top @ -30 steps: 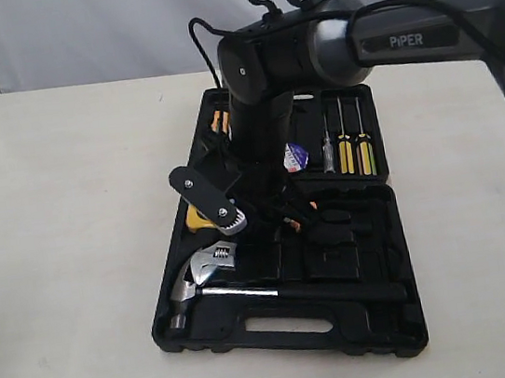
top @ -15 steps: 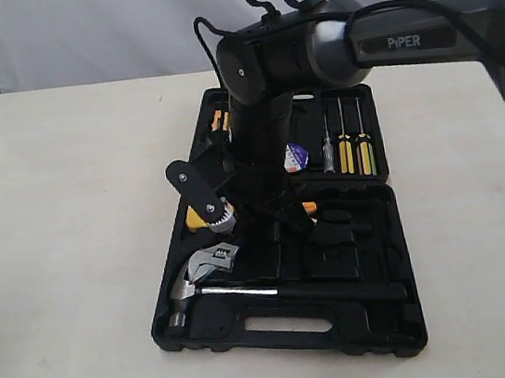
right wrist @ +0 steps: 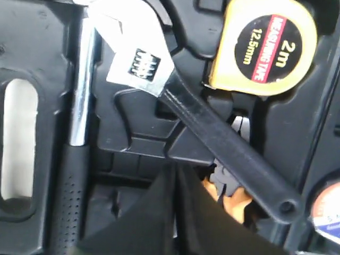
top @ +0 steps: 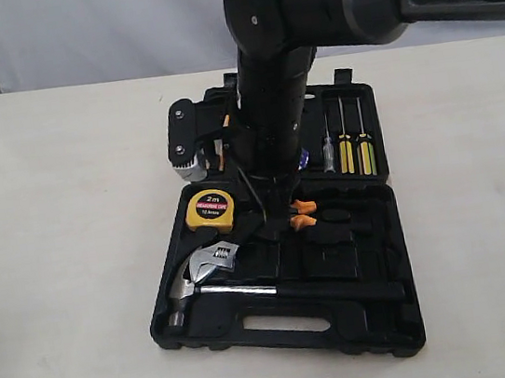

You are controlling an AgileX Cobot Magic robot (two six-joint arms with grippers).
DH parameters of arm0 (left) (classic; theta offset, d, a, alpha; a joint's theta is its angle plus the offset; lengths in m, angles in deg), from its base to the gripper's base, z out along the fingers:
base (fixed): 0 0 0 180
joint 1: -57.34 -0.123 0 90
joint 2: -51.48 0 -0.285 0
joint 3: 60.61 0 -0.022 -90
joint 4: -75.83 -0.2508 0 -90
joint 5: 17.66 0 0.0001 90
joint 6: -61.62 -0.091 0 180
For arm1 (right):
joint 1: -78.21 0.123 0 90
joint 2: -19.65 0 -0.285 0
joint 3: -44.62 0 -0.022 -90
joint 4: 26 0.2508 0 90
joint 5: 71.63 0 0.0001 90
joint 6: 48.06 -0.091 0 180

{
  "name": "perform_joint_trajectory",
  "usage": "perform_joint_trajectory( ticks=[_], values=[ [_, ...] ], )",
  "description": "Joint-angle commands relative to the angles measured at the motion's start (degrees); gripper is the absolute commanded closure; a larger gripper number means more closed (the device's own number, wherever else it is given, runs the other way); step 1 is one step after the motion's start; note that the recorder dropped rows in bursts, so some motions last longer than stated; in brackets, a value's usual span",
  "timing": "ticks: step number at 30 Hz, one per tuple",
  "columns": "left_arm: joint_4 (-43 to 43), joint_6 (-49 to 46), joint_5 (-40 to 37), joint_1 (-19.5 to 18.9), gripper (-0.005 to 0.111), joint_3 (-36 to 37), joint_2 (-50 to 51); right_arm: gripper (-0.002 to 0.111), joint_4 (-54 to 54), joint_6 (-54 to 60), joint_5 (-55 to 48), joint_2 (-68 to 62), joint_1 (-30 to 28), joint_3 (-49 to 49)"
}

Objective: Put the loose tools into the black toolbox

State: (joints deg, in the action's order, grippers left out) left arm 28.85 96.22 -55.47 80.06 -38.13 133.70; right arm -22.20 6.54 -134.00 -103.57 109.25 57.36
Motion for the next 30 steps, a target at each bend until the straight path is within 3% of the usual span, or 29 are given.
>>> perform_joint_trajectory(
  ticks=[1, 6, 12, 15, 23, 26, 29, 30],
  values=[
    [0.78, 0.59, 0.97, -0.19, 0.105, 0.53, -0.46, 0.108, 2.46, 9.26, 3.98, 0.36, -0.01, -0.2],
    [0.78, 0.59, 0.97, -0.19, 0.105, 0.53, -0.46, 0.104, 4.73, 16.85, 6.55, -0.53, -0.01, -0.2],
    [0.78, 0.59, 0.97, -0.19, 0.105, 0.53, -0.46, 0.063, 4.73, 21.56, 6.56, -4.37, -0.01, -0.2],
    [0.78, 0.59, 0.97, -0.19, 0.105, 0.53, -0.46, 0.054, 4.73, 25.05, 7.31, -5.83, -0.01, -0.2],
    [0.78, 0.59, 0.97, -0.19, 0.105, 0.53, -0.46, 0.057, 4.73, 25.32, 9.61, -8.98, -0.01, -0.1],
    [0.78, 0.59, 0.97, -0.19, 0.105, 0.53, -0.46, 0.074, 4.73, 25.32, 8.01, -9.62, -0.01, -0.1],
    [0.78, 0.59, 0.97, -0.19, 0.105, 0.53, -0.46, 0.104, 4.73, 24.5, 7.06, -9.31, -0.01, 0.01],
    [0.78, 0.59, 0.97, -0.19, 0.105, 0.53, -0.46, 0.108, 4.73, 23.97, 7.0, -8.77, -0.01, 0.01]
  ],
)
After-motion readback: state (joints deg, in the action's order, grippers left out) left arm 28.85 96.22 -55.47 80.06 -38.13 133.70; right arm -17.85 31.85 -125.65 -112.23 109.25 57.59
